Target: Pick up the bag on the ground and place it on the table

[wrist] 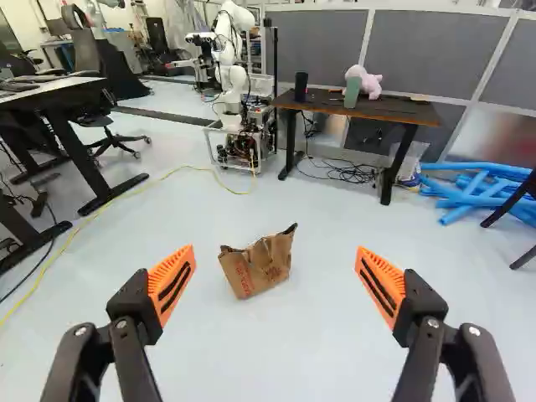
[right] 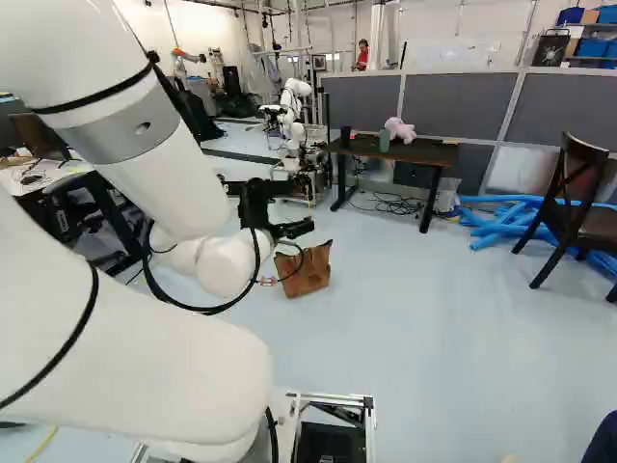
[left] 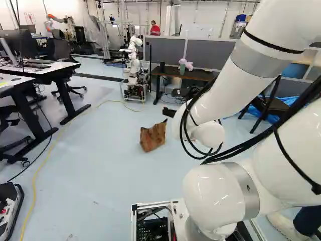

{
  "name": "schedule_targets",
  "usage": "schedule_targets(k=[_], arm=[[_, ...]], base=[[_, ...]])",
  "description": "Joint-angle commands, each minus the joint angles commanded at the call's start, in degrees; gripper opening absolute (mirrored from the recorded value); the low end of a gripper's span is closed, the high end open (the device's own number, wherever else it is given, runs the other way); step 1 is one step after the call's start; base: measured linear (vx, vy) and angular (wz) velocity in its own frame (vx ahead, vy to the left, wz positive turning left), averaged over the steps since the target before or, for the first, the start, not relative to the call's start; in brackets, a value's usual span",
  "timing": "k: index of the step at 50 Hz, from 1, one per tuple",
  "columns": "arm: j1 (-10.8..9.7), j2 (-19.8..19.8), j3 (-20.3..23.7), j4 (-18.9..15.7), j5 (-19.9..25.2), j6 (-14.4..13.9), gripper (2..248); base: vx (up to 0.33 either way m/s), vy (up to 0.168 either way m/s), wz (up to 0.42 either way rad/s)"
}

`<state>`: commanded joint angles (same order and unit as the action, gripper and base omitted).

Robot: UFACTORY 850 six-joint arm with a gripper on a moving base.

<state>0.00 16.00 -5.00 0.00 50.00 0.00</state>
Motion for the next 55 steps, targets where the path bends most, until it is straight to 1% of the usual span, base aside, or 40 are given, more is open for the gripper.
schedule_targets(k=[20, 55], arm=[[0.00, 0.00, 0.00, 0.00, 0.00, 0.00, 247], [0.00, 0.00, 0.00, 0.00, 0.00, 0.00, 247]], base=[[0.084, 0.001, -0.002], [0.133, 0.002, 0.000]])
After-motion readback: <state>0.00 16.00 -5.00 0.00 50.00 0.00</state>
